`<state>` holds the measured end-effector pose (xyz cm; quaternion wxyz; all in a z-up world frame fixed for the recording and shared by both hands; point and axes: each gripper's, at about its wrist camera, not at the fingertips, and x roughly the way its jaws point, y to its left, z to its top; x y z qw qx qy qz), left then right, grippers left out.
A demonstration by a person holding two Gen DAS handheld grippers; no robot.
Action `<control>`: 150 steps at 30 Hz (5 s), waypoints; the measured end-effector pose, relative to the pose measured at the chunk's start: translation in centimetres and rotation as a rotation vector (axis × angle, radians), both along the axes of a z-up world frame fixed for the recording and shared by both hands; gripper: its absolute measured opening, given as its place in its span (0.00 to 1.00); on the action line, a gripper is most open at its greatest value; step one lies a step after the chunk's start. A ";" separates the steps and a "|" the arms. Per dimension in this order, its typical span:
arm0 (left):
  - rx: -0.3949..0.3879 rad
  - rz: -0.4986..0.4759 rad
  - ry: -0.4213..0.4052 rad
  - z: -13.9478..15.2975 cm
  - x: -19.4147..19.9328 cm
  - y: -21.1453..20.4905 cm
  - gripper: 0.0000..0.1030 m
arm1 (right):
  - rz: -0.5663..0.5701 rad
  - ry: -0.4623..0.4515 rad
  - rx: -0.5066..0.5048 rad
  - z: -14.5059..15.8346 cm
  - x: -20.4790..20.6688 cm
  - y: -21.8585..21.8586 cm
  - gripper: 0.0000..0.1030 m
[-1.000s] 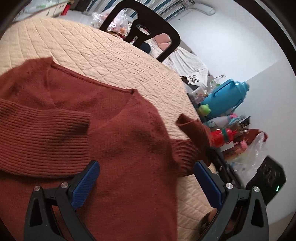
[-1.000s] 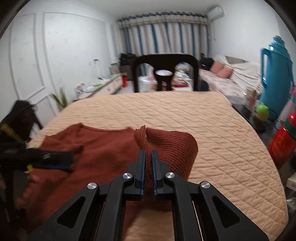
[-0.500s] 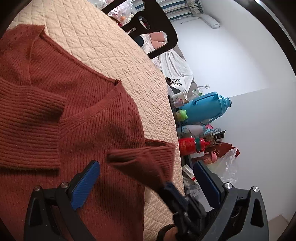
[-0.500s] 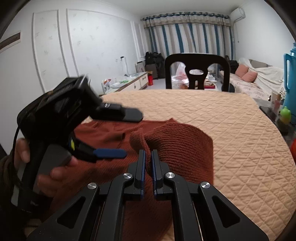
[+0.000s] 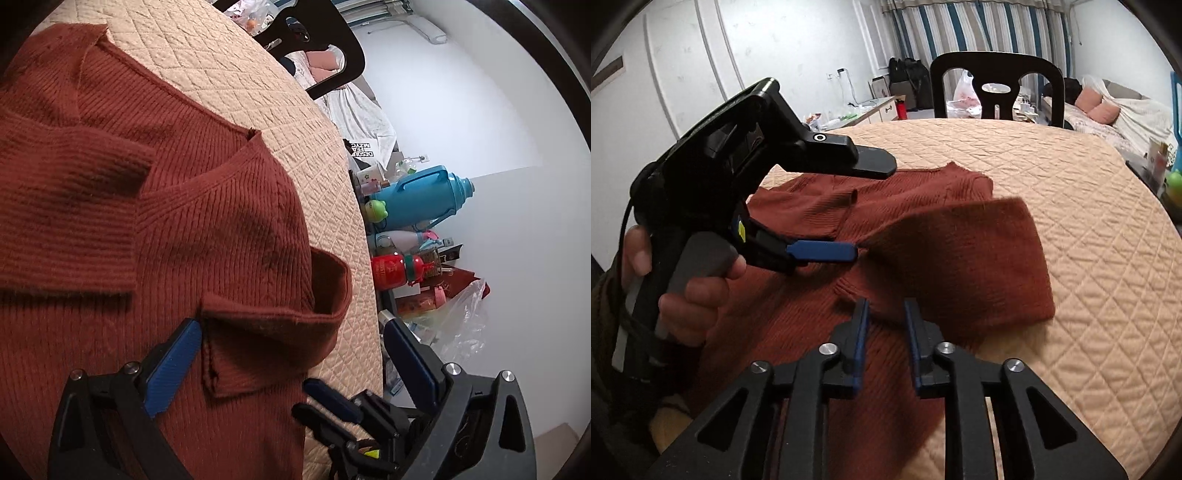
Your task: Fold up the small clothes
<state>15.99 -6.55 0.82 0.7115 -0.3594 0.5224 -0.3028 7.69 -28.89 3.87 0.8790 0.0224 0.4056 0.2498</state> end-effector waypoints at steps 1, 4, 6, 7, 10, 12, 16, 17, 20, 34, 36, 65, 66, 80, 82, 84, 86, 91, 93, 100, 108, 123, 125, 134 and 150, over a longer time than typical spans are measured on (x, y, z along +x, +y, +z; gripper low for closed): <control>0.008 -0.003 -0.008 0.1 -0.2 0.0 0.97 | -0.017 -0.013 -0.011 0.1 -0.1 -0.1 0.21; 0.021 0.003 -0.017 0.1 -0.6 0.2 0.97 | -0.070 -0.035 -0.066 0.1 0.1 -0.3 0.45; 0.032 0.012 -0.017 0.1 -0.9 0.4 0.97 | -0.112 -0.047 -0.115 -0.1 0.5 -0.2 0.55; 0.037 0.009 -0.021 0.2 -1.0 0.5 0.97 | -0.131 -0.052 -0.127 -0.2 0.9 -0.2 0.55; 0.038 0.011 -0.020 0.2 -1.4 0.6 0.97 | -0.180 -0.039 -0.098 -0.5 2.3 -0.8 0.55; 0.044 0.015 -0.023 0.4 -1.6 0.8 0.97 | -0.240 -0.023 -0.126 -0.9 3.4 -1.3 0.55; 0.074 0.019 -0.023 0.4 -2.0 0.9 0.97 | -0.336 0.006 -0.233 -1.9 5.2 -1.8 0.55; 0.082 0.019 -0.023 0.4 -2.1 0.9 0.97 | -0.337 0.009 -0.240 -1.9 5.4 -1.9 0.55; 0.092 0.017 -0.024 0.4 -2.4 0.6 0.97 | -0.361 0.017 -0.213 -1.9 6.0 -2.4 0.55; 0.082 0.000 0.003 0.1 -3.4 -1.6 0.93 | -0.492 0.044 -0.022 -1.4 2.6 -6.3 0.57; 0.100 -0.017 0.010 0.0 -3.4 -2.4 0.87 | -0.507 0.041 0.006 -1.2 2.2 -6.9 0.57; 0.222 0.103 -0.188 4.2 -1.2 1.7 0.07 | -0.513 -0.005 0.076 -0.5 1.1 -7.0 0.57; 0.224 0.113 -0.195 4.4 -1.2 2.2 0.07 | -0.509 -0.006 0.075 -0.5 1.2 -6.8 0.57; 0.285 0.183 -0.213 3.3 -1.4 8.1 0.07 | -0.443 -0.006 0.037 -0.2 1.7 -3.6 0.57; 0.304 0.184 -0.191 2.4 -1.4 8.5 0.07 | -0.439 -0.001 0.024 -0.3 1.9 -3.2 0.57; 0.338 0.196 -0.174 1.4 -1.3 8.9 0.07 | -0.435 0.002 0.014 -0.4 2.0 -2.8 0.57; 0.331 0.184 -0.145 0.6 -1.2 9.0 0.07 | -0.430 0.005 -0.004 -0.4 2.2 -2.4 0.57; 0.374 0.151 -0.163 0.5 -1.6 8.3 0.25 | -0.428 -0.003 -0.046 0.0 3.0 -1.8 0.57; 0.394 0.149 -0.180 1.0 -2.0 8.5 0.34 | -0.429 -0.007 -0.048 0.1 3.5 -1.8 0.57; 0.482 0.224 -0.238 3.2 -2.5 9.6 0.42 | -0.395 0.062 0.083 -0.4 6.6 -3.2 0.57; 0.459 0.173 -0.223 2.4 -0.5 7.5 0.49 | -0.311 0.211 0.253 -2.4 9.9 -3.1 0.39; 0.504 0.114 -0.236 1.5 -0.4 5.6 0.50 | -0.393 0.179 0.150 -2.5 9.7 -3.2 0.15; 0.507 0.108 -0.239 1.6 -0.4 5.5 0.51 | -0.407 0.199 0.160 -3.0 9.9 -3.5 0.16; 0.505 0.097 -0.243 1.7 -0.4 5.4 0.59 | -0.404 0.170 0.151 -1.8 9.2 -4.1 0.27; 0.500 0.097 -0.224 1.9 -0.8 4.9 0.67 | -0.221 -0.015 -0.182 -0.9 2.0 0.1 0.38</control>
